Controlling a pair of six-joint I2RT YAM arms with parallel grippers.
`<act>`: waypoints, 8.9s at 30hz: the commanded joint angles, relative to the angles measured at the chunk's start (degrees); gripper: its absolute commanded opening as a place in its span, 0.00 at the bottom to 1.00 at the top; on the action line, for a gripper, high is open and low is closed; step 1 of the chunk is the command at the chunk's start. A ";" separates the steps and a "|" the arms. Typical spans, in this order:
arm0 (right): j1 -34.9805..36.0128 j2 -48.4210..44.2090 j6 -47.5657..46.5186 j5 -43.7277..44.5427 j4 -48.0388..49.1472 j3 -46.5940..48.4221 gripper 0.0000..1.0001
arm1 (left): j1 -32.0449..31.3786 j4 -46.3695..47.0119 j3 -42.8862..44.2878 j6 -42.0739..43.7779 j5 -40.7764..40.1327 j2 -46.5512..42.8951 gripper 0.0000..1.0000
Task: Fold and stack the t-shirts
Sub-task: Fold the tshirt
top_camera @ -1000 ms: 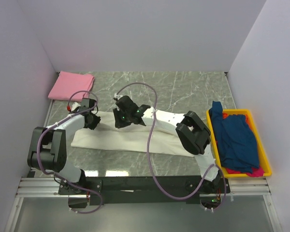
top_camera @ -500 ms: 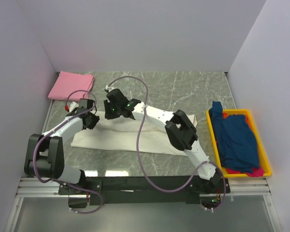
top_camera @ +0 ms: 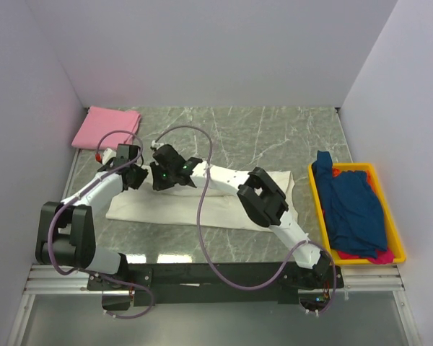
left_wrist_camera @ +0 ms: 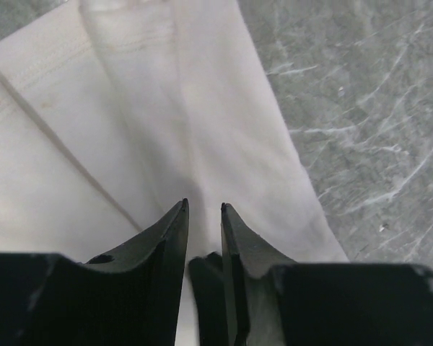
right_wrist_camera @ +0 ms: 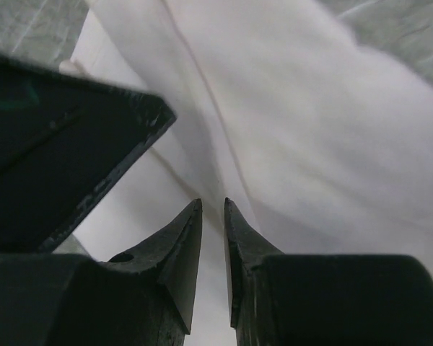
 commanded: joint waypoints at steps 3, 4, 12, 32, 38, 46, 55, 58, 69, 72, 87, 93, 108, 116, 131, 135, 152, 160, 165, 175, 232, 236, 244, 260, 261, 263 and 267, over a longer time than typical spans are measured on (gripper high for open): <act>1.53 -2.39 0.69 -1.33 3.13 -2.30 0.25 | 0.54 0.50 3.36 0.49 -0.68 1.08 0.32; 1.45 -2.65 0.78 -1.60 3.39 -2.56 0.25 | 0.72 0.67 3.53 0.48 -0.42 1.17 0.32; 1.97 -5.11 1.57 -2.75 6.12 -6.34 0.25 | 1.07 0.94 6.69 0.92 0.12 5.82 0.32; 0.57 -16.27 0.69 2.00 8.40 -13.54 0.24 | 1.77 1.91 0.81 0.75 -0.85 4.69 0.31; -0.05 -19.00 0.43 3.41 8.75 -16.10 0.24 | 2.21 1.29 -0.51 0.66 -1.12 1.61 0.31; -1.37 -17.51 0.95 3.32 7.96 -15.92 0.24 | 3.26 0.24 -2.88 1.19 -1.21 -1.81 0.31; -2.07 -11.79 1.04 3.67 5.42 -11.88 0.21 | 3.97 2.35 -0.79 2.86 0.64 -1.92 0.33; -2.07 -12.32 1.83 3.06 7.87 -14.69 0.21 | 3.45 0.77 1.33 2.42 -1.29 0.19 0.36; -1.98 -13.55 2.89 3.06 9.55 -20.31 0.21 | 2.04 -1.43 5.29 -0.74 -4.81 9.08 0.40; -2.07 -13.20 3.06 2.53 10.07 -21.20 0.21 | 2.04 -2.14 5.20 -1.01 -5.51 8.82 0.39; -2.16 -11.26 3.07 1.56 9.72 -19.88 0.21 | 2.74 -4.86 1.95 -1.10 -8.06 3.55 0.34; -2.42 -12.76 2.98 2.18 10.25 -21.01 0.20 | 2.57 -5.12 4.92 1.89 -10.59 2.04 0.29; -5.32 -14.16 4.65 2.36 8.05 -21.37 0.20 | 1.69 -12.68 19.26 8.74 -17.82 19.00 0.42; -6.29 -14.34 4.82 0.51 9.46 -23.13 0.20 | 1.95 -15.23 22.42 12.79 -16.85 21.73 0.42; -7.34 -15.22 5.70 -2.22 11.48 -25.33 0.18 | 2.48 -21.47 23.22 15.25 -19.22 23.67 0.34; -7.43 -15.48 5.61 -2.39 11.83 -25.94 0.18 | 2.57 -21.91 23.48 15.51 -18.87 23.67 0.24; -8.13 -16.27 5.70 -3.18 12.80 -27.26 0.18 | 3.97 -21.30 16.64 12.62 -14.92 14.01 0.05; -8.31 -16.80 5.44 -3.18 12.71 -27.52 0.18 | 5.90 -18.93 10.84 9.19 -10.35 9.17 0.08; -8.31 -18.29 4.56 -2.83 12.45 -27.88 0.19 | 6.96 -17.96 9.07 8.48 -9.99 6.10 0.32; -10.41 -26.11 5.87 5.60 2.96 -27.52 0.25 | 4.07 -14.71 11.52 12.61 -6.75 -0.78 0.37; -44.43 -50.02 8.43 8.42 2.43 -62.86 0.41 | -29.34 13.51 37.98 18.68 22.70 40.90 0.31; -44.43 -50.29 8.51 8.33 2.60 -62.94 0.39 | -29.34 14.47 38.07 18.59 23.58 40.54 0.27; -44.43 -49.76 8.51 8.15 3.13 -63.38 0.37 | -29.34 15.35 38.07 18.59 24.90 39.93 0.16; -44.35 -48.35 10.71 5.87 7.79 -64.52 0.05 | -29.34 19.22 32.45 18.15 26.83 34.83 0.02; -44.43 -48.70 10.62 5.87 7.61 -64.53 0.03 | -29.34 19.22 32.27 18.24 26.66 34.13 0.01; -44.43 -50.19 10.36 5.96 7.26 -64.79 0.01 | -29.34 19.22 31.40 18.06 26.48 32.82 0.01; -44.43 -53.97 9.83 6.13 6.47 -65.49 0.00 | -29.34 21.42 29.11 17.80 26.13 29.83 0.01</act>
